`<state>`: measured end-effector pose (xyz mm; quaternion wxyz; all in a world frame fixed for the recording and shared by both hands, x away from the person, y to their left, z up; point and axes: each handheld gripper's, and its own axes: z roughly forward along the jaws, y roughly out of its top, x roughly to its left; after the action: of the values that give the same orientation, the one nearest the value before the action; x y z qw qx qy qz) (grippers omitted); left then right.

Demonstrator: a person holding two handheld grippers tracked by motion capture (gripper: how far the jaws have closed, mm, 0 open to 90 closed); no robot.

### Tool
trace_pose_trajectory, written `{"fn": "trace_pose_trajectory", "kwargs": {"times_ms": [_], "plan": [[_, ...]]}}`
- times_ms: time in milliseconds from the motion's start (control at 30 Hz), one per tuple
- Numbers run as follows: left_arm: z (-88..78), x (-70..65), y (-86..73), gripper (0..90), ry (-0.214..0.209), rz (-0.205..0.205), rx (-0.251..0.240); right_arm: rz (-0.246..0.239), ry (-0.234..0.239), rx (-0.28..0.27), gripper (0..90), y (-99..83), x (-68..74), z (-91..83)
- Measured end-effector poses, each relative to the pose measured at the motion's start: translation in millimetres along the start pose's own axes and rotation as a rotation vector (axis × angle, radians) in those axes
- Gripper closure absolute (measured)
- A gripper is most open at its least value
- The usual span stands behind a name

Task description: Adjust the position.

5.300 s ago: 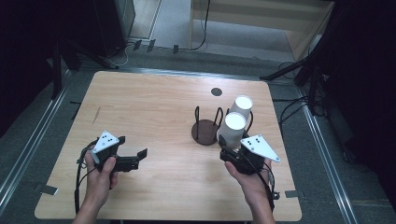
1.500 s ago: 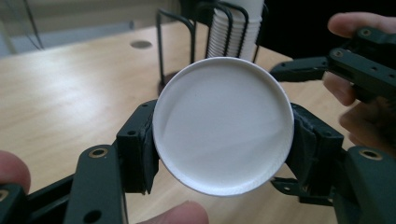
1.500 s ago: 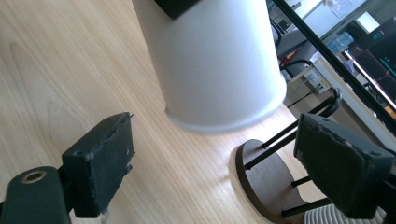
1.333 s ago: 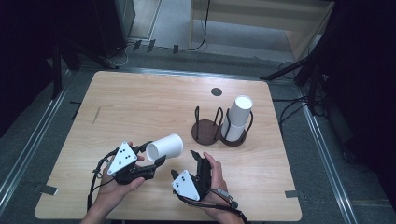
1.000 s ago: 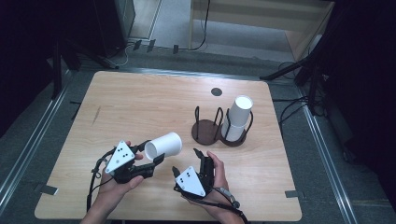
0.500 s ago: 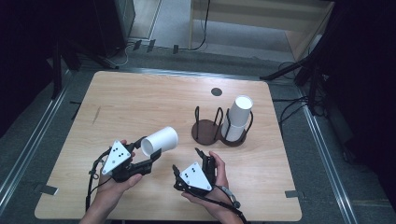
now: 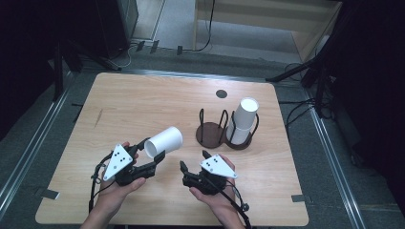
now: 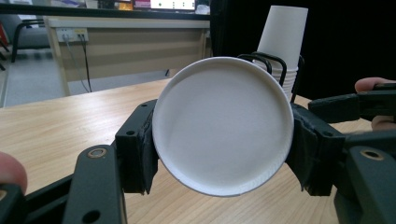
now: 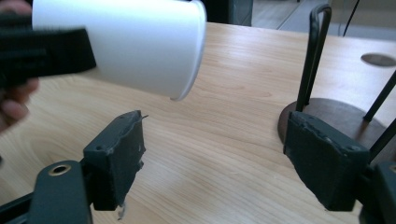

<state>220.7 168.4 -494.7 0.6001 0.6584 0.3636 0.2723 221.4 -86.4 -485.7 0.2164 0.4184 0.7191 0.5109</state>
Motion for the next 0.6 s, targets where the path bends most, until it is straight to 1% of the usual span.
{"fn": "trace_pose_trajectory", "kwargs": {"times_ms": [33,133,200,233,267,300,367,433,467,500,533,567,600], "plan": [[0.3,0.1,-0.2,34.9,0.001,-0.003,-0.002,0.049,0.018,-0.004,15.1,3.9,-1.6,-2.1],[2.1,-0.3,-0.7,34.9,-0.005,-0.014,-0.017,0.124,0.029,-0.006,8.0,9.8,-1.1,-2.4],[3.0,-1.0,-1.2,34.9,-0.01,-0.024,-0.023,0.189,0.023,-0.011,3.2,11.6,-1.6,-0.8],[3.3,-1.2,-1.4,34.8,-0.01,-0.023,-0.024,0.241,0.03,-0.006,1.6,11.9,-3.1,1.1],[3.3,-1.2,-1.4,34.8,-0.01,-0.023,-0.024,0.241,0.03,-0.006,1.6,11.9,-3.1,1.1],[3.9,-1.8,-2.3,34.8,-0.008,-0.022,-0.026,0.31,0.04,-0.015,0.1,11.4,-5.8,3.0],[4.5,-2.1,-3.1,34.8,-0.006,-0.021,-0.032,0.349,0.047,-0.024,0.0,11.2,-6.5,3.8],[4.9,-2.1,-3.6,34.9,-0.006,-0.023,-0.037,0.376,0.058,-0.035,0.0,11.6,-4.8,3.4],[4.9,-2.1,-3.6,34.8,-0.006,-0.023,-0.037,0.376,0.058,-0.035,0.0,11.6,-4.8,3.4],[5.2,-2.1,-3.8,34.8,-0.006,-0.025,-0.042,0.393,0.062,-0.037,0.0,11.9,-4.2,3.3],[5.4,-2.1,-4.0,34.9,-0.005,-0.025,-0.047,0.442,0.084,-0.041,0.0,12.3,-2.8,3.8],[5.6,-2.4,-4.2,34.9,-0.008,-0.026,-0.052,0.459,0.085,-0.042,0.0,12.2,-1.9,4.4],[5.6,-2.4,-4.2,34.9,-0.008,-0.026,-0.052,0.459,0.085,-0.042,0.0,12.2,-1.9,4.4]]}}
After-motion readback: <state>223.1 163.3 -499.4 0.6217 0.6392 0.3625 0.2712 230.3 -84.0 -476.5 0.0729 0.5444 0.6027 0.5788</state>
